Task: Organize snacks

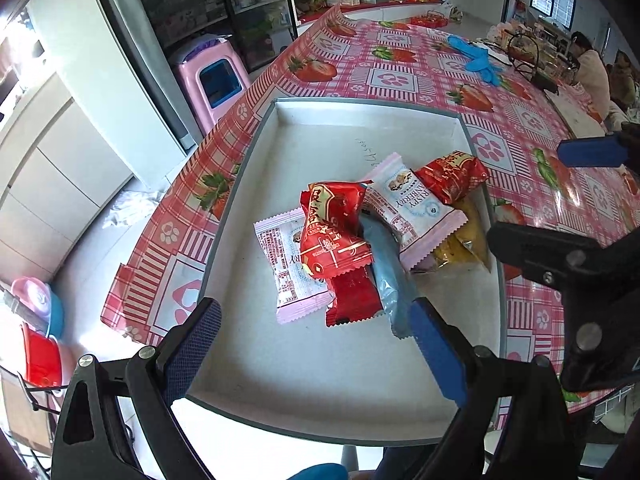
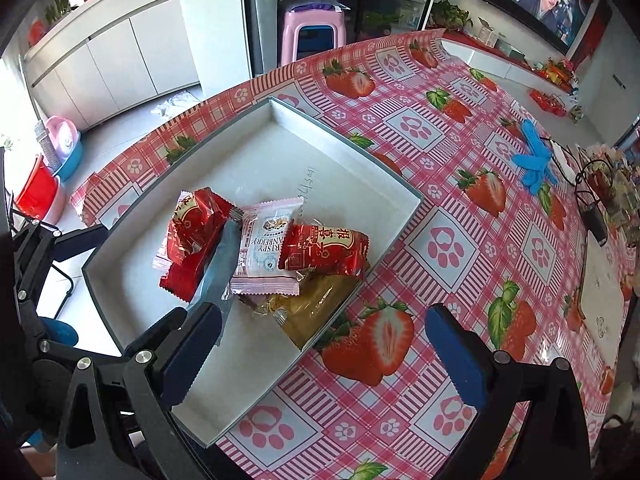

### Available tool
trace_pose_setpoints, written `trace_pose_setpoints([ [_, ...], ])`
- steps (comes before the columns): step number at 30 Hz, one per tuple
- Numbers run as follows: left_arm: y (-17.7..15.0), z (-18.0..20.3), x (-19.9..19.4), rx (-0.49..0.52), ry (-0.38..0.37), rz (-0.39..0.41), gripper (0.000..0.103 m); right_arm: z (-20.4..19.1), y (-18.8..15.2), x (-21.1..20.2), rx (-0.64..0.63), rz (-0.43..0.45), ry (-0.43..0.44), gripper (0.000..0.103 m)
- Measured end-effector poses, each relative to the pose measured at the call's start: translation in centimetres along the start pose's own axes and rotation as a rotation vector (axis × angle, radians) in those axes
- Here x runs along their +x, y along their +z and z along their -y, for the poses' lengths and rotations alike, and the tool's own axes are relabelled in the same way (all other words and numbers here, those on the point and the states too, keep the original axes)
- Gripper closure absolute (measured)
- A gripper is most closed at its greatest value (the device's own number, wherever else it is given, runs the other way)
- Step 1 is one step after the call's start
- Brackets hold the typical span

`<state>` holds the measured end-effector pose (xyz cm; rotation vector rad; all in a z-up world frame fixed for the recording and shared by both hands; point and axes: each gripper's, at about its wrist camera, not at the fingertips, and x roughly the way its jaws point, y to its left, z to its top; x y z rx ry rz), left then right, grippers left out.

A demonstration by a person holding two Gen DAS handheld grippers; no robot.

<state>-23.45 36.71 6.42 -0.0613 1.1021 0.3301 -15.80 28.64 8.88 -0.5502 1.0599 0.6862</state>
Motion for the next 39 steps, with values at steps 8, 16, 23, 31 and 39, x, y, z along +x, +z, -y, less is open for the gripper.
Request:
trace_pose_setpoints([
  [8,0.01,0.16,-0.2,0.005,0.002,0.006,0.007,-0.05,-0.02,0.11,-0.001,-0.003,0.003,0.001],
  [16,0.03,-0.01,-0.21,0.0,0.012,0.011,0.007,-0.11,-0.11,0.16,-0.004,-0.005,0.005,0.001],
  [23,-0.11,0.17,-0.3,0.008,0.012,0.013,0.007,-0.36,-0.2,0.28,-0.015,-0.006,0.001,0.001],
  [31,-0.22,0.53,-0.35,0.016,0.012,0.018,0.007,-0.53,-0.28,0.28,-0.021,-0.008,0.001,0.001],
  [39,-0.27,0.42,-0.34,0.013,0.012,0.018,0.007,-0.68,-0.37,0.35,-0.024,-0.012,0.003,0.001],
])
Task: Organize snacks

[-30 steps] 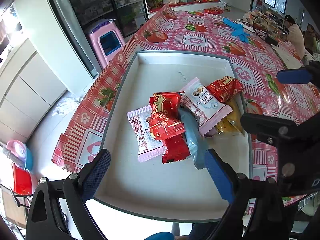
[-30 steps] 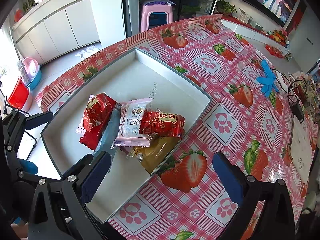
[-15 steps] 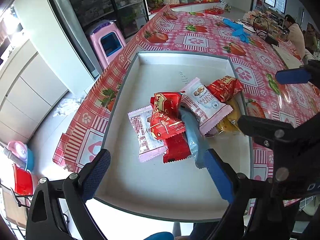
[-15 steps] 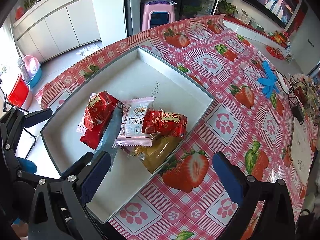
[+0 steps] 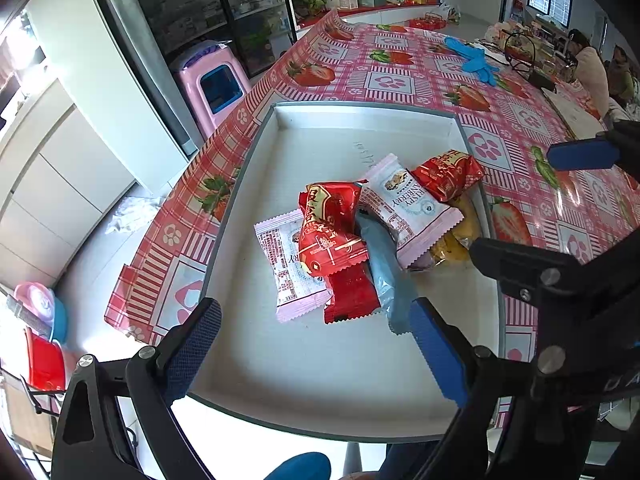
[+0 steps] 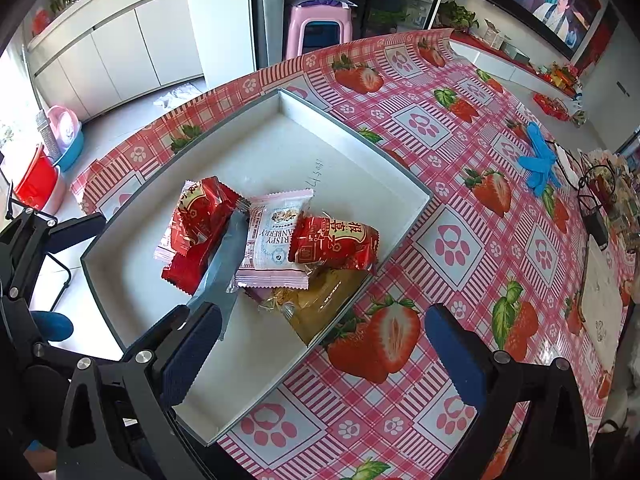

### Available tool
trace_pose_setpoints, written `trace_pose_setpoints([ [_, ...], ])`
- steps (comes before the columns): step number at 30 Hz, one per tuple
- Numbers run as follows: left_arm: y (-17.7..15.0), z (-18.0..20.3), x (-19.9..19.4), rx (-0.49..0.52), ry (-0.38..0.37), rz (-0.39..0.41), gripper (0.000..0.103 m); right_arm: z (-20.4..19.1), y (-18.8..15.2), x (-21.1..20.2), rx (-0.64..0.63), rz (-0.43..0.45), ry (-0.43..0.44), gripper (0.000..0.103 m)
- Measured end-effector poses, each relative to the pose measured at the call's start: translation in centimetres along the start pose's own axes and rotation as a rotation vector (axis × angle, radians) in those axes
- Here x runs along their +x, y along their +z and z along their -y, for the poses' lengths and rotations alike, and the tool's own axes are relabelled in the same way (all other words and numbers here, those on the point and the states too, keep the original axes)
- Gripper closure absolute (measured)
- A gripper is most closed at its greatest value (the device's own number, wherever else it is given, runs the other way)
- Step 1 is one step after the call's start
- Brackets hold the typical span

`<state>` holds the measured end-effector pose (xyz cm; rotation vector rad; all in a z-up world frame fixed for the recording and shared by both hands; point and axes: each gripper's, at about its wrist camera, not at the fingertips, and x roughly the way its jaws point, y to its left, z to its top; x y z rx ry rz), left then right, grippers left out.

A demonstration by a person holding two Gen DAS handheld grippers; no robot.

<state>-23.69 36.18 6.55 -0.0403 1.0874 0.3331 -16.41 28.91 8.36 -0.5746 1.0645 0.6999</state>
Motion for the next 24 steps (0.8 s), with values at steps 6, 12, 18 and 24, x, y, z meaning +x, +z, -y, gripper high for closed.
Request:
trace_pose_setpoints([
  [6,-0.05,0.09,0.01,0.004,-0.004,-0.003,0.007,-0.1,-0.1,0.07,-0.005,-0.004,-0.001,0.001],
  [12,-0.15,0.13,0.2,-0.001,-0.026,-0.018,0.007,-0.25,-0.12,0.25,-0.014,-0.008,-0.001,0.001],
  [18,-0.12,-0.19,0.3,-0.015,-0.036,-0.021,0.007,-0.36,-0.15,0.35,-0.019,-0.011,0.001,0.001],
  [24,-0.25,-0.3,0.08,-0.002,-0.025,0.012,0.007,-0.27,-0.27,0.5,-0.018,-0.012,0.002,0.001],
])
